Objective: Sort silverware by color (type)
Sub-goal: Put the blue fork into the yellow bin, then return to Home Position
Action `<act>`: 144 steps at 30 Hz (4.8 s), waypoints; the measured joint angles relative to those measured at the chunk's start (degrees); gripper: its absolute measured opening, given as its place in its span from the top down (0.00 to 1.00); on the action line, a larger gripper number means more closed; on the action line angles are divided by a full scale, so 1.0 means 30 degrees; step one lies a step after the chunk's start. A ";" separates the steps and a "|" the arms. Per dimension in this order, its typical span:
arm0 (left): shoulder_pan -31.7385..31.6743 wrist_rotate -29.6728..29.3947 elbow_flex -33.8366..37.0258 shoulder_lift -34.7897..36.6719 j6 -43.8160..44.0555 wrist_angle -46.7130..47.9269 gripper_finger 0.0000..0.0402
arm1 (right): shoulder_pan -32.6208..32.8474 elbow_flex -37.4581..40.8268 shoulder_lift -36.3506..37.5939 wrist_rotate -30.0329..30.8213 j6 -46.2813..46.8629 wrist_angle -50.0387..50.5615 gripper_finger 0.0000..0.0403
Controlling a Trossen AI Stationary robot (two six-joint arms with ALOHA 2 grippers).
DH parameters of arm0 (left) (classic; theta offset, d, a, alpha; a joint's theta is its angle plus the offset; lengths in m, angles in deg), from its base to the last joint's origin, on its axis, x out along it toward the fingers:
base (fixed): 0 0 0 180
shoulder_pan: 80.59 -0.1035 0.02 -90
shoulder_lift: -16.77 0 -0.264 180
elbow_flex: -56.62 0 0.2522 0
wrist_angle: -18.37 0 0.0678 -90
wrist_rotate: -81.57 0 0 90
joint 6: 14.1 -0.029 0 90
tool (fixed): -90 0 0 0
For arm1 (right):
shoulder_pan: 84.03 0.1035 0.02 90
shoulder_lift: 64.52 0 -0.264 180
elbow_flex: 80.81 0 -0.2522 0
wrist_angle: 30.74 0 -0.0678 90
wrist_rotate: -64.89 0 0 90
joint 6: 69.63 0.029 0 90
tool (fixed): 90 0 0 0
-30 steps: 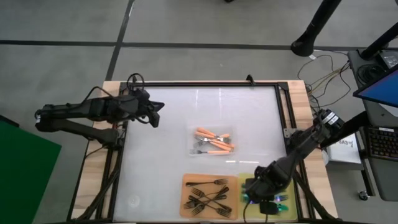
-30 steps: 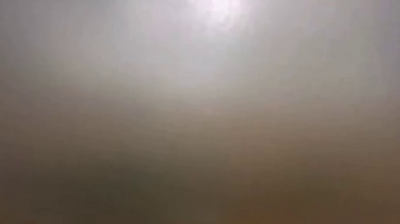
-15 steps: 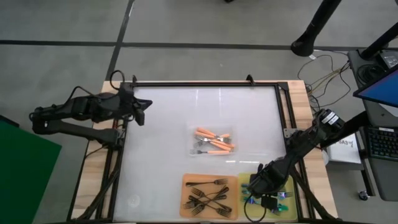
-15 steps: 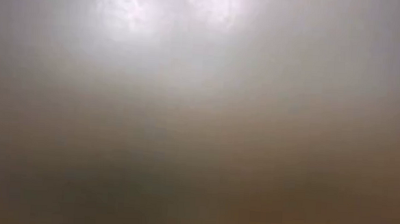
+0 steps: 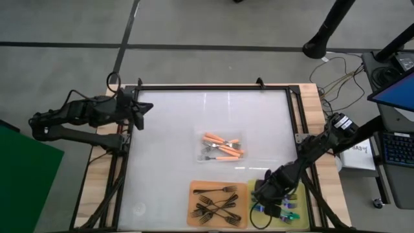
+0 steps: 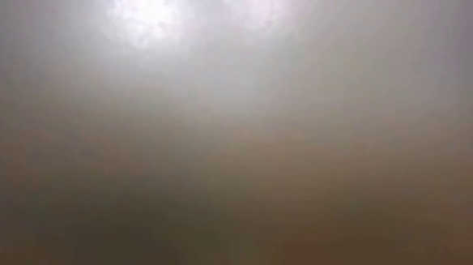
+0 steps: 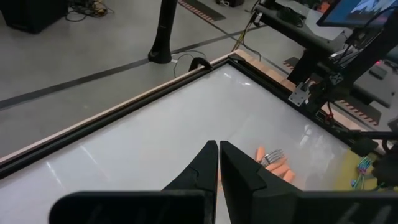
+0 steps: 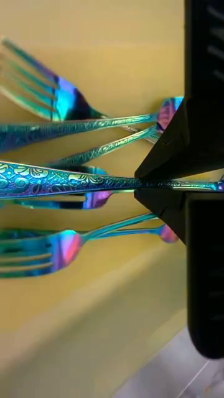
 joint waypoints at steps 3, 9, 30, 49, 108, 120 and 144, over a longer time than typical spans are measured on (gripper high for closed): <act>0.0000 -0.0005 0.0000 0.0043 0.0000 0.0130 1.00 | -0.0039 0.0000 0.0000 -0.0007 0.1502 0.0017 0.97; 0.0000 -0.0282 0.0000 0.0083 0.0000 0.0130 1.00 | -0.0058 0.0000 0.0000 0.0000 0.2276 -0.0065 0.97; 0.0000 -0.0485 0.0000 0.0652 0.0000 0.0488 1.00 | -0.0738 0.0000 0.0932 -0.0010 0.2126 -0.1052 0.65; 0.0000 -0.0464 -0.0020 0.3549 0.0080 0.2069 1.00 | -0.6632 0.9163 0.9300 0.5078 -0.2061 -1.1730 0.69; -0.0022 -0.5866 0.4629 1.2848 0.0532 0.3373 1.00 | -0.8663 1.8812 1.6033 1.7942 -0.9477 -2.4410 0.70; -0.0022 -0.7036 0.3927 1.2884 0.0588 0.4065 1.00 | -0.8663 1.8812 1.7284 1.7937 -0.9468 -2.4064 0.70; -0.0022 -0.6919 0.3927 1.2884 0.0566 0.3861 1.00 | -1.0920 1.9052 2.6821 1.7950 -0.9461 -2.0238 0.70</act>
